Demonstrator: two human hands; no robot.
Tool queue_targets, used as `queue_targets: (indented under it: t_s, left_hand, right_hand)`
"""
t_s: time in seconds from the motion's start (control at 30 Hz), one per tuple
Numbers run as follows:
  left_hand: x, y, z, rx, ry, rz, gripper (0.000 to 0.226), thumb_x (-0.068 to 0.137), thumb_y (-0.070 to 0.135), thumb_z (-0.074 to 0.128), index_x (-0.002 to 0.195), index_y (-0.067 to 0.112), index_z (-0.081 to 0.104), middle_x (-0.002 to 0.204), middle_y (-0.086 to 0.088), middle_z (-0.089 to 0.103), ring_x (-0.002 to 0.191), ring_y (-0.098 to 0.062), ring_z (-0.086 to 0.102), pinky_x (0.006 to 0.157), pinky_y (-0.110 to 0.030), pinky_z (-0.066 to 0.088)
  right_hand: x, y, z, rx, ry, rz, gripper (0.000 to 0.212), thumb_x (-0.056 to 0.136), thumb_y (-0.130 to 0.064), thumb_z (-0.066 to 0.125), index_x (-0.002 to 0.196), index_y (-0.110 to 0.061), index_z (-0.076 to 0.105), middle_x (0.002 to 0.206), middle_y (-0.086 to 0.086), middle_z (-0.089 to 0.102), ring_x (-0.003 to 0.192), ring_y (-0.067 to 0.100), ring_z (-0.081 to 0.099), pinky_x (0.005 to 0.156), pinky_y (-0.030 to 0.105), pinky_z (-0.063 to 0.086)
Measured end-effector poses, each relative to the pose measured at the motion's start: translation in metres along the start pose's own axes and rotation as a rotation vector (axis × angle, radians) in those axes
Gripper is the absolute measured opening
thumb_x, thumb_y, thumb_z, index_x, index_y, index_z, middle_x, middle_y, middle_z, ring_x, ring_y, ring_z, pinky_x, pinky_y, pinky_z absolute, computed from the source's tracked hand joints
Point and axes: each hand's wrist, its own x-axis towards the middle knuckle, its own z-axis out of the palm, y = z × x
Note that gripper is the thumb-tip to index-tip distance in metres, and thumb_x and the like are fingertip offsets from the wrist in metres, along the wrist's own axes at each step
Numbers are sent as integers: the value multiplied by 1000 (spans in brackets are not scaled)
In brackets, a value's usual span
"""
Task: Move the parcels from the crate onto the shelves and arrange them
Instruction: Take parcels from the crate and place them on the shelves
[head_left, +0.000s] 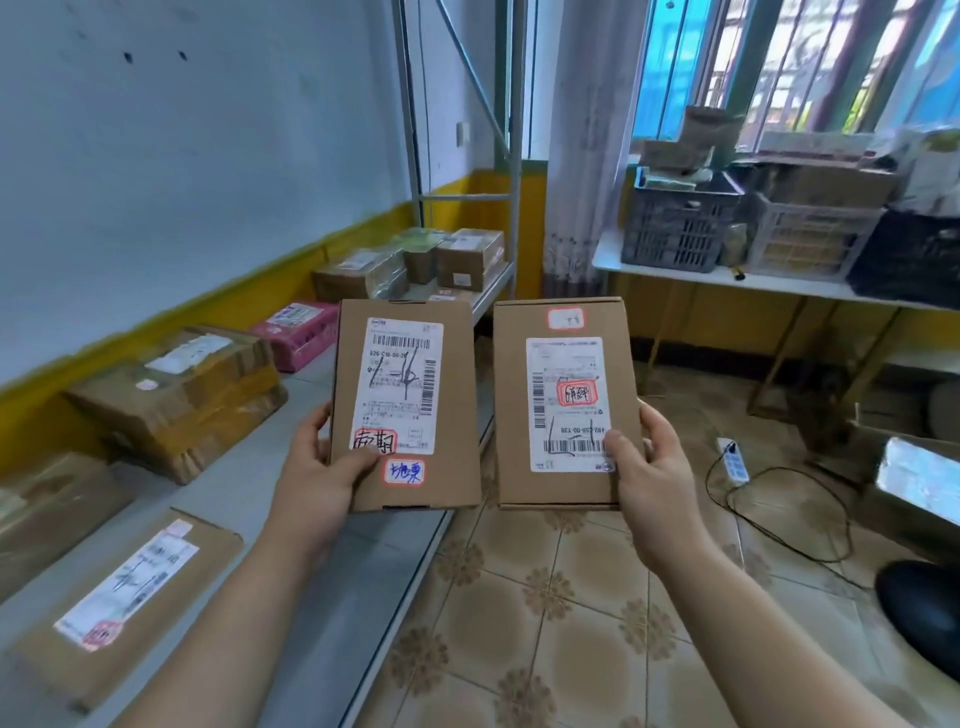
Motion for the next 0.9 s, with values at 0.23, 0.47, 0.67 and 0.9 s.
queue_targets:
  t_s: [0.23, 0.47, 0.67, 0.9]
  left_hand:
    - [56, -11, 55, 9, 109, -5, 66, 88, 3, 65, 140, 31, 36, 108, 2, 66, 92, -18, 69, 83, -41, 56]
    - [70, -19, 81, 28, 340, -64, 59, 88, 6, 66, 131, 38, 41, 109, -2, 64, 98, -22, 66, 90, -48, 53]
    - [48, -26, 59, 44, 551, -96, 57, 88, 4, 64, 129, 38, 43, 104, 4, 64, 94, -17, 66, 87, -41, 54]
    - [9, -31, 9, 52, 723, -125, 55, 89, 2, 63, 129, 36, 44, 106, 6, 64, 96, -15, 65, 80, -33, 52]
  right_hand:
    - [116, 13, 5, -51, -129, 9, 37, 99, -19, 58, 124, -43, 47, 108, 0, 72, 93, 18, 72, 83, 46, 60]
    - [206, 19, 30, -124, -339, 34, 36, 99, -21, 58, 123, -45, 48, 108, -1, 71, 93, 16, 72, 81, 42, 60]
    - [207, 40, 69, -154, -544, 86, 38, 99, -22, 57, 129, -42, 48, 110, -3, 69, 98, 17, 69, 88, 45, 57]
    - [178, 50, 123, -201, -737, 64, 43, 99, -22, 56, 139, -30, 46, 111, -2, 67, 97, 16, 66, 80, 32, 54]
